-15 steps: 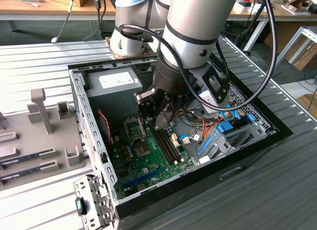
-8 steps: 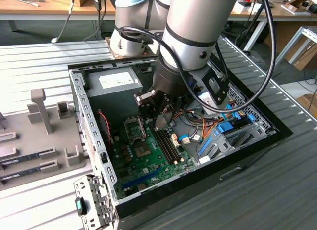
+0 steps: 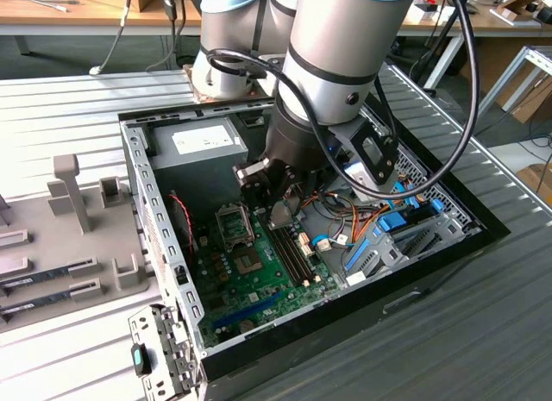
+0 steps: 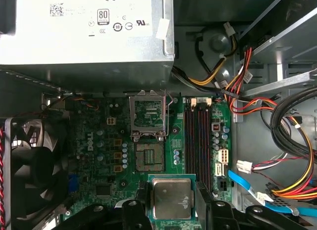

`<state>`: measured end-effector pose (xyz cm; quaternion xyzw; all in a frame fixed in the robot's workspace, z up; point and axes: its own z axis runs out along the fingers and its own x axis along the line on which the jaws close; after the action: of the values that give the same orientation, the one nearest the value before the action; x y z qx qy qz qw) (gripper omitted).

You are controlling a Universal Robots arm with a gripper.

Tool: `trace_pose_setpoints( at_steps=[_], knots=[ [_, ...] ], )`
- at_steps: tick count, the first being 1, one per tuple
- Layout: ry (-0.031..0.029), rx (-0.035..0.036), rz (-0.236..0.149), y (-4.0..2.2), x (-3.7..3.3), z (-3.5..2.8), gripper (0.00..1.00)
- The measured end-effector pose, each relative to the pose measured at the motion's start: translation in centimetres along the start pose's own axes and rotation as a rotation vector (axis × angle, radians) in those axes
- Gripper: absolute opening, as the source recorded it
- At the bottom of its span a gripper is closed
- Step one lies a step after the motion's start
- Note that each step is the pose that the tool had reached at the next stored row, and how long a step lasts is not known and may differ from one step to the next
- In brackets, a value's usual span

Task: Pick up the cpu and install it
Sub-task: 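Pick up the cpu and move it towards the insertion slot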

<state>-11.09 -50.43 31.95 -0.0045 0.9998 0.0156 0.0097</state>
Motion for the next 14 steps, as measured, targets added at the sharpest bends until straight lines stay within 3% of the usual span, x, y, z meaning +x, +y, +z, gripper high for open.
trace_pose_setpoints(
  at_steps=[14],
  knots=[
    [0.0000, 0.0000, 0.000, -0.06, 0.01, 0.39, 0.47]
  ],
)
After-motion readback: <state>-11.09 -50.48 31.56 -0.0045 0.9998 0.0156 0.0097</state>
